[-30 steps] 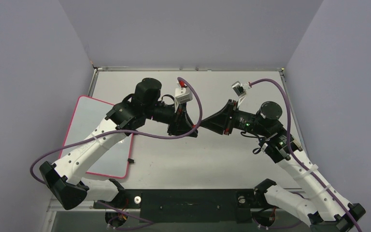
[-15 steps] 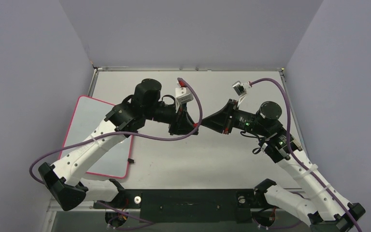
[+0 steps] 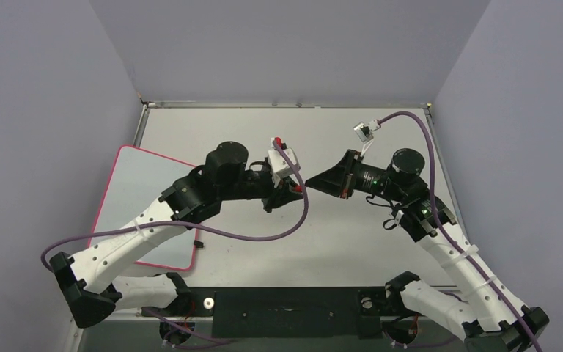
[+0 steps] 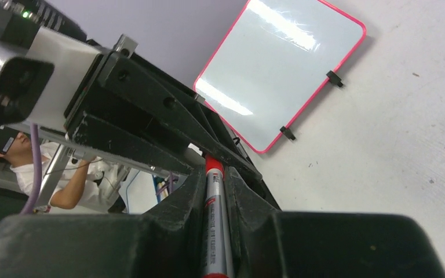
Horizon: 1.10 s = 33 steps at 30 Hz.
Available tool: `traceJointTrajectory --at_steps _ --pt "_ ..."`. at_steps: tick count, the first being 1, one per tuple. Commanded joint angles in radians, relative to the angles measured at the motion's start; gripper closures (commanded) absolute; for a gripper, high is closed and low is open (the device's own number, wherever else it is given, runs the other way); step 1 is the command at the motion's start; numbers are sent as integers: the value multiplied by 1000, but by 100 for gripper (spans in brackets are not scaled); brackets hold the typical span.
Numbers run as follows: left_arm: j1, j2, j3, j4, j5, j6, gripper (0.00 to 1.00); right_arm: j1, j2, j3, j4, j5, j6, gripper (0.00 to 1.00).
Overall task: Write a sentence on the whiteboard
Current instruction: Open the pen cap from the whiteboard marker, then place the pen cap at the center of the board.
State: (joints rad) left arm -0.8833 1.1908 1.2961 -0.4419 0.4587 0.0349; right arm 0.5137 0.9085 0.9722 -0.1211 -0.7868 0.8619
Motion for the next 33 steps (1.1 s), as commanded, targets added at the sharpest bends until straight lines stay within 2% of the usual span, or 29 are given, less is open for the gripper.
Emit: traceJointTrajectory --at_steps 1,6,13,16,21,26,33 --pt "-36 -40 -86 129 -278 118 100 -100 -5 13 -42 57 12 100" --pt "-41 -37 -168 265 -338 201 100 -182 -18 -4 -85 51 4 100" --pt "-45 -29 -211 300 -392 185 100 -295 -38 -44 -98 9 8 100" --pt "-41 18 -213 319 -457 158 100 -310 -52 -44 -132 65 -25 100" --pt "10 100 -248 423 -578 -8 100 -312 -105 -17 -258 289 -121 100" --pt "154 317 -148 380 -511 -228 100 -310 -155 -41 -304 406 -160 100" --pt "267 672 42 317 -531 -328 97 -311 -171 -71 -337 461 -186 100"
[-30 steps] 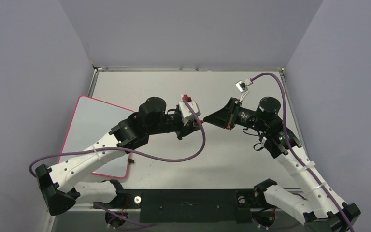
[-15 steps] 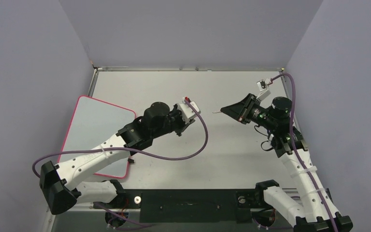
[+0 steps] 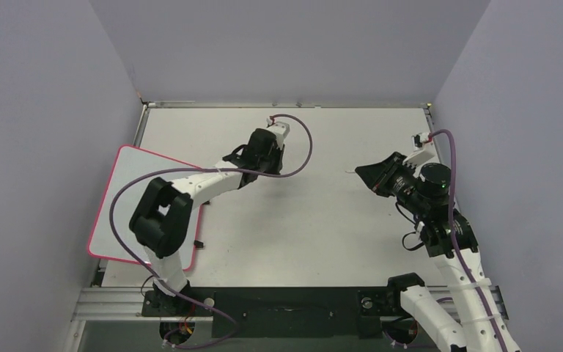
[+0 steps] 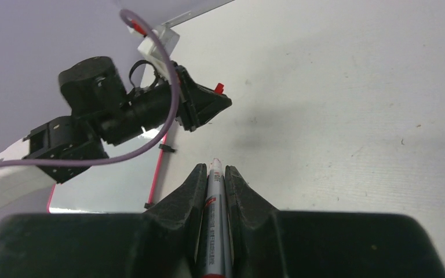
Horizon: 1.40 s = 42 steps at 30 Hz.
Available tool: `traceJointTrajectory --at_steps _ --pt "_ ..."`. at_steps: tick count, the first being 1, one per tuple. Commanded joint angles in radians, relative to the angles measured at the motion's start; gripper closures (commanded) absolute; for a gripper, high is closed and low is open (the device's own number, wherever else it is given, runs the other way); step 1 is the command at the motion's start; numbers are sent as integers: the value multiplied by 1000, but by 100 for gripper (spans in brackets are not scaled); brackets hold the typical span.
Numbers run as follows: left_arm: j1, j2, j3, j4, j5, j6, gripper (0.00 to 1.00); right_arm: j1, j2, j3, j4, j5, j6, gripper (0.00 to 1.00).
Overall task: Write a sentence on the whiteboard
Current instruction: Place the pen cap at the center of the board.
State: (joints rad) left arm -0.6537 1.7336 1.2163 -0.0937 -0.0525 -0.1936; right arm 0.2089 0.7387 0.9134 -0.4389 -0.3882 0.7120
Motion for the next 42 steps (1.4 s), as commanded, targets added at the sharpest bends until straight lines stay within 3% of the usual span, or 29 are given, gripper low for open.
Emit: traceJointTrajectory --at_steps 1,6,13,22,29,33,42 --pt "46 157 156 -39 -24 -111 97 -7 -2 -12 -23 64 -39 100" --pt "82 291 196 -45 -12 -160 95 -7 -4 -6 -59 82 -64 100" --pt "85 280 172 -39 -15 -166 67 -6 6 -3 -68 89 -76 100" --pt "83 111 138 -108 -32 -135 58 -7 4 8 -69 79 -73 100" --pt "105 -133 135 -332 -158 -65 53 -5 3 -8 -69 70 -73 100" --pt "201 -301 103 -450 -252 -60 52 -5 6 -13 -59 63 -74 100" --pt "575 -532 37 -600 -451 -53 51 4 32 -26 -1 18 -54 100"
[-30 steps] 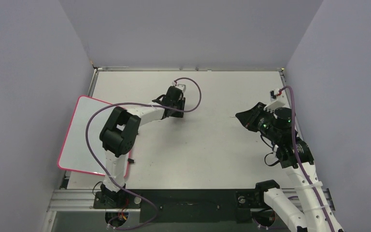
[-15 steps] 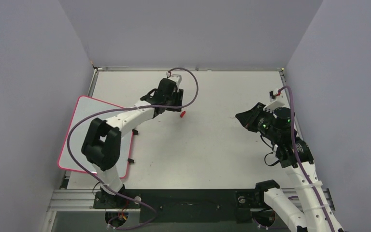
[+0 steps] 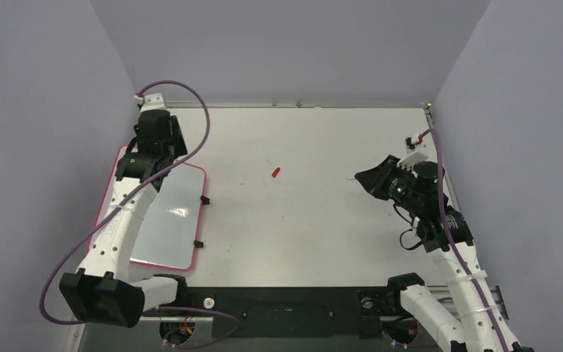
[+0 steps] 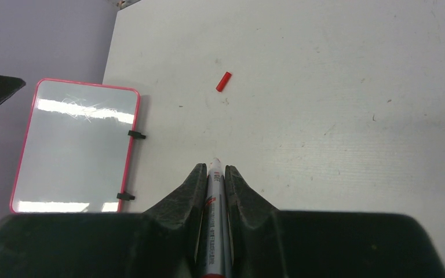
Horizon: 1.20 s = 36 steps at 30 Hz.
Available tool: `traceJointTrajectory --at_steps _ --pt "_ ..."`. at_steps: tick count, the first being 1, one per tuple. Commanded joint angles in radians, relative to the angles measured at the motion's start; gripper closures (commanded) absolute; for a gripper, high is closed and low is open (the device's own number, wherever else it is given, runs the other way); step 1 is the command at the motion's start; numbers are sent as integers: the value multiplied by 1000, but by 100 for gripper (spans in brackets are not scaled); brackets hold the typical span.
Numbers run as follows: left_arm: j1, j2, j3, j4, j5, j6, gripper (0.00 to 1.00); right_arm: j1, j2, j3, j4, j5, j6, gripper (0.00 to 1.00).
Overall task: Write a sentence on the whiteboard
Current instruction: Place the pen cap at the center of the board, then move the whiteboard to the corner of the board.
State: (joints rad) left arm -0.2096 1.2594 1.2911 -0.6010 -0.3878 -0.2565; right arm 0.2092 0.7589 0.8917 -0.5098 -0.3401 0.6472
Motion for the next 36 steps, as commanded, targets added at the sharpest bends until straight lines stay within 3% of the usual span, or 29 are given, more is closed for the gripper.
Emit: traceJointTrajectory --at_steps 1,7,17,23,30,36 --pt "158 -66 -49 -93 -122 1 51 6 19 -2 73 -37 11 100" --pt "392 -69 -41 -81 -212 -5 49 42 52 13 80 -48 11 100" --pt "673 -94 -135 -12 48 -19 44 169 81 68 1 35 -31 100" --pt "746 -75 -161 -6 170 -52 42 192 79 101 -42 60 -43 100" --pt "852 -65 -226 64 428 -106 42 196 75 121 -70 80 -51 100" --pt "871 -53 -260 89 461 -114 42 197 82 132 -83 89 -59 100"
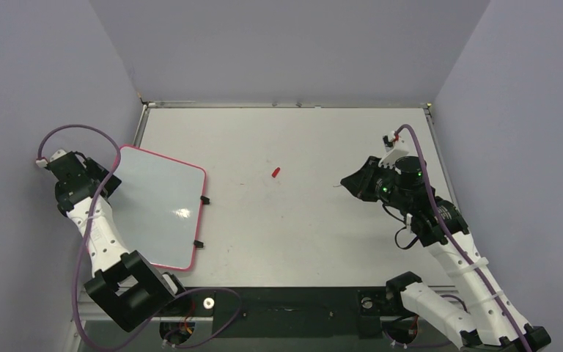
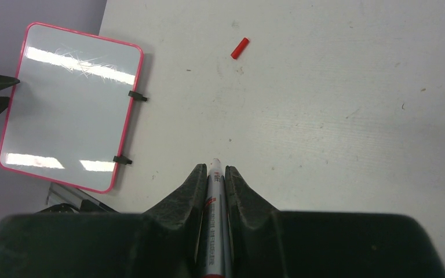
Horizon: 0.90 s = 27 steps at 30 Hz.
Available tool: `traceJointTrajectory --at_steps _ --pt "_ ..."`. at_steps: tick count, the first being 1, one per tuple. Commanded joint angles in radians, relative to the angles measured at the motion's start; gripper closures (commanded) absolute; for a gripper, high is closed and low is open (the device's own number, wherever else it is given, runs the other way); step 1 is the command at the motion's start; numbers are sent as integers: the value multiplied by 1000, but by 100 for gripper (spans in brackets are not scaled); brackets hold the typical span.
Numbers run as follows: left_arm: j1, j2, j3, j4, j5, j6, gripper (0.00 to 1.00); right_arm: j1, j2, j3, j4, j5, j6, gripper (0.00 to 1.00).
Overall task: Write a sentence on the whiteboard
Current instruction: Move the whiteboard to the corner of the board.
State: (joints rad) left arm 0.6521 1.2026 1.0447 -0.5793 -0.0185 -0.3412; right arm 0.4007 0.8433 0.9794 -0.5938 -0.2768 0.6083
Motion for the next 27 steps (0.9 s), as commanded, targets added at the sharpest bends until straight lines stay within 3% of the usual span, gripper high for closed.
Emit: traceJointTrajectory --at_steps 1,12,21,27 --pt "9 4 -19 70 100 -33 42 7 -1 44 1 27 -20 100" --pt "-40 -3 -90 135 328 -66 49 7 -14 40 1 51 -9 100" --pt "-213 -52 -162 198 251 -174 53 13 -32 24 8 74 3 100" --pt "-417 -40 -180 262 190 -248 55 14 -58 15 -7 91 2 100"
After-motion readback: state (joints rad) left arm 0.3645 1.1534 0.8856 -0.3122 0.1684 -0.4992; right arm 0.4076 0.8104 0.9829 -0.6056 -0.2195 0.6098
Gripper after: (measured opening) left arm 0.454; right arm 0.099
